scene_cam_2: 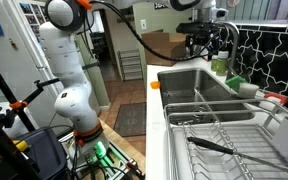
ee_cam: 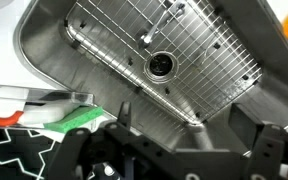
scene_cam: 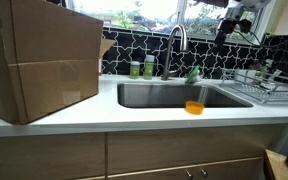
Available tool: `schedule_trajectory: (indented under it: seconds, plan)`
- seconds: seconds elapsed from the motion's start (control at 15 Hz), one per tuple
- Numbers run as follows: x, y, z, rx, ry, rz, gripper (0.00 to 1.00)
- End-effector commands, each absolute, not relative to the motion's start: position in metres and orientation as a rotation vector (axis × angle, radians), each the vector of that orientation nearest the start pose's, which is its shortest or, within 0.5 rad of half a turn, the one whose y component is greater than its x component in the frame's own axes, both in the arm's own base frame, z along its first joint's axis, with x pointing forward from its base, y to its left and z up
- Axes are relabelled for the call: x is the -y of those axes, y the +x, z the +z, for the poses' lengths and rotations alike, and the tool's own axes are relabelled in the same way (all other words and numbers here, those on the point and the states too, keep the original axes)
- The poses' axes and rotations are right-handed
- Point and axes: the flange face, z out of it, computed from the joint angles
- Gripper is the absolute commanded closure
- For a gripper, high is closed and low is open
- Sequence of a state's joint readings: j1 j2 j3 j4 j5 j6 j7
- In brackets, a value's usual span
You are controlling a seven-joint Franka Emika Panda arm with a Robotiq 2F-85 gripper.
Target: Open the tap, fetch some water in the small orange bowl, close the tap
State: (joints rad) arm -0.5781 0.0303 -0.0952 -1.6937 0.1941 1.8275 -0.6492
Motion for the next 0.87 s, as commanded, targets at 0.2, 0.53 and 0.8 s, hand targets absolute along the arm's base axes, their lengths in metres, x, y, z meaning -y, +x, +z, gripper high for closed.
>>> schedule_trajectory:
  seconds: [0.2,0.53,0.8]
  plan:
    - [0.302,0.387,0.592,-0.159,-2.959,-0.410,0.00]
    - [0.299,0.384,0.603,-0.180,-2.955,-0.413,0.00]
    - [0.297,0.382,0.600,-0.189,-2.950,-0.415,0.00]
